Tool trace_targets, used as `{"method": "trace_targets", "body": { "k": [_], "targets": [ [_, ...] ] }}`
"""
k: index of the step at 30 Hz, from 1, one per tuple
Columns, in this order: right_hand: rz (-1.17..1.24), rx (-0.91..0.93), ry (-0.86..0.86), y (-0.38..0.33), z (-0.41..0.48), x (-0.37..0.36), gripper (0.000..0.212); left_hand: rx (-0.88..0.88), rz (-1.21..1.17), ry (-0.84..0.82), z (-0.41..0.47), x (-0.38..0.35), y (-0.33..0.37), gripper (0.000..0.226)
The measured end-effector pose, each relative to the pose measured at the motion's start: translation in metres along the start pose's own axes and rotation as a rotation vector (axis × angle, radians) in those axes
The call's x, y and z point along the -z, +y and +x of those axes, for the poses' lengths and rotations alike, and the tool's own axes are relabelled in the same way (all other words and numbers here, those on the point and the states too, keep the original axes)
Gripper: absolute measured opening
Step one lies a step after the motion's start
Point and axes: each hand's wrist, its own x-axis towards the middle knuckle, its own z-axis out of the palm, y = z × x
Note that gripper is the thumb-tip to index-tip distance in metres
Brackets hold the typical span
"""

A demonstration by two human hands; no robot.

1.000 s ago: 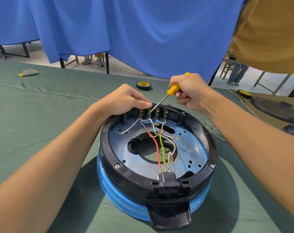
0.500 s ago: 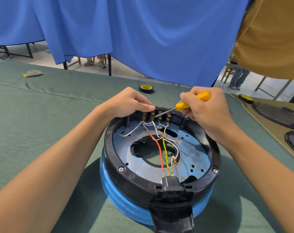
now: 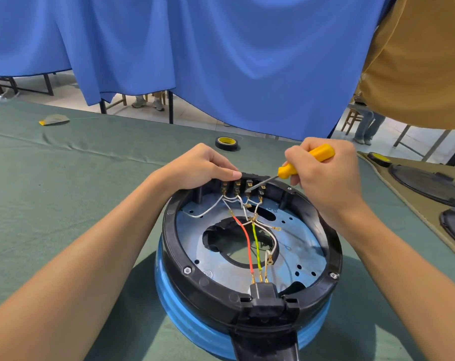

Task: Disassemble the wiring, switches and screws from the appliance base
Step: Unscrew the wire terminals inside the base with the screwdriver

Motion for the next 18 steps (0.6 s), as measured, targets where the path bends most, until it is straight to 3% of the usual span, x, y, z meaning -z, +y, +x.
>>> {"method": "trace_targets", "body": {
  "k": [6, 10, 18],
  "targets": [
    [0.062, -0.008, -0.105, -0.004, -0.003, -0.009, 0.033, 0.056, 0.025, -0.093, -0.006, 0.012, 0.007, 0.014],
    [0.042, -0.002, -0.152, -0.001, -0.005, -0.014, 0.034, 0.059, 0.080, -0.045, -0.008, 0.021, 0.009, 0.004],
    [-0.059, 0.047, -0.177, -0.012, 0.001, -0.018, 0.033, 0.057, 0.084, -0.025, -0.006, 0.018, 0.007, 0.007]
  ]
}}
